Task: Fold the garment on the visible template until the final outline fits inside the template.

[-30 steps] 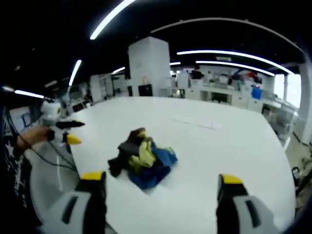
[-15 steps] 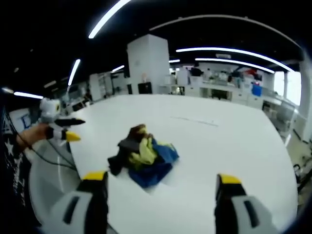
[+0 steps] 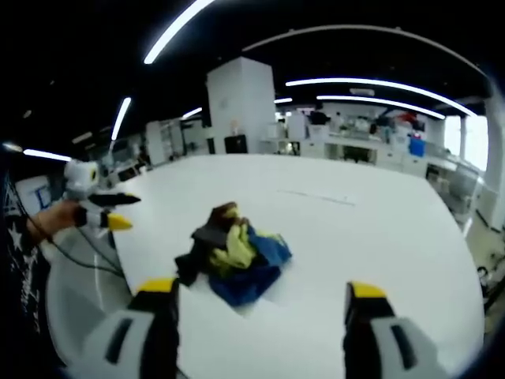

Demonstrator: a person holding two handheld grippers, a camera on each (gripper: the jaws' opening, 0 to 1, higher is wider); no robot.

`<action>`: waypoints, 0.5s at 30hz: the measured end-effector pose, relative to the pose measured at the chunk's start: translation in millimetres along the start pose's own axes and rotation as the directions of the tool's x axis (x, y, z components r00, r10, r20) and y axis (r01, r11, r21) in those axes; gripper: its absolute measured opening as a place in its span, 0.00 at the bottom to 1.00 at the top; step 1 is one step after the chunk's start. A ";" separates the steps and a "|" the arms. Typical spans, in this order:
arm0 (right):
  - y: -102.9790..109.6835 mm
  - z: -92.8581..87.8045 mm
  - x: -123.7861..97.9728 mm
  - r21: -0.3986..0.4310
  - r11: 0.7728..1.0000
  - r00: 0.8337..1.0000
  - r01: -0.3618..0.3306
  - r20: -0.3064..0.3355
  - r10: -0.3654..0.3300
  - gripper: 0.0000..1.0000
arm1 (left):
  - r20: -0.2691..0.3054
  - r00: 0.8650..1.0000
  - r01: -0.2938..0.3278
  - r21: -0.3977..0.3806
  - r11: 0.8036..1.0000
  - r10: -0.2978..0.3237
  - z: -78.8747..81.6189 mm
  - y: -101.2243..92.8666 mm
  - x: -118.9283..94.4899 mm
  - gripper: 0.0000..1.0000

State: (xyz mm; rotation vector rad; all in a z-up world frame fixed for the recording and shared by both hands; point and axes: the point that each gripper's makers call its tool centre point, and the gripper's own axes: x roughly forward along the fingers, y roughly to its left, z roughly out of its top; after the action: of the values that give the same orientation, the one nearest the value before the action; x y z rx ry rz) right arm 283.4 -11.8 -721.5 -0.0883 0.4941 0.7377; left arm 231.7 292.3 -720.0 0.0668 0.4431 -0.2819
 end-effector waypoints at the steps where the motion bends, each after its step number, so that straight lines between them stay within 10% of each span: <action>1: 0.0 0.0 0.1 0.000 1.000 1.000 0.000 0.000 0.000 0.85 | -0.001 1.000 0.001 0.001 1.000 -0.001 0.1 -0.7 0.5 0.80; 15: 0.7 -0.1 0.7 -0.004 1.000 1.000 -0.007 -0.011 0.007 0.78 | -0.015 0.999 0.041 0.020 0.999 -0.041 -0.8 -11.0 10.0 0.74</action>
State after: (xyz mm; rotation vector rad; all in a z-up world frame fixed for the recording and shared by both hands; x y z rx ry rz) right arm 283.3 -10.9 -721.8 -0.0944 0.5036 0.7457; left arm 236.9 279.3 -725.1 0.0795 0.4566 -0.3264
